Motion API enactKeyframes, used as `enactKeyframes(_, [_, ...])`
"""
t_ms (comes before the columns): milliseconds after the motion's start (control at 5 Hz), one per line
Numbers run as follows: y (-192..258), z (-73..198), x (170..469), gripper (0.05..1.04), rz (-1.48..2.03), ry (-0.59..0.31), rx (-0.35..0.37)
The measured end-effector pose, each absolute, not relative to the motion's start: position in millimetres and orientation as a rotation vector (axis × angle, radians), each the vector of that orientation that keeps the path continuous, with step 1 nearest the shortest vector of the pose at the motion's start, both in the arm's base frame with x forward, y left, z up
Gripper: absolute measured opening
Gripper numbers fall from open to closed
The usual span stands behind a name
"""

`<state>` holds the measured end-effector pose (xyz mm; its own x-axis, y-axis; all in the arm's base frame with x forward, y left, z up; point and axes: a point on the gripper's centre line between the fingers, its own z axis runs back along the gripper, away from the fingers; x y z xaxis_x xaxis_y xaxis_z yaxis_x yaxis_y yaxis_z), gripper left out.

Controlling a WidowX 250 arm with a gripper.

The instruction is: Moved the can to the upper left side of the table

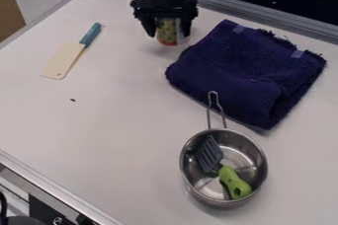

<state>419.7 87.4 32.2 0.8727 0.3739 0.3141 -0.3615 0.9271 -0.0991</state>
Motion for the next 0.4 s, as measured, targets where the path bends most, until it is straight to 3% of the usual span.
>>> enactKeyframes(200, [86,35,426,0.999,0.376,-0.378,-0.055])
enactKeyframes(400, [86,25,405,0.999,0.375,-0.324,-0.047])
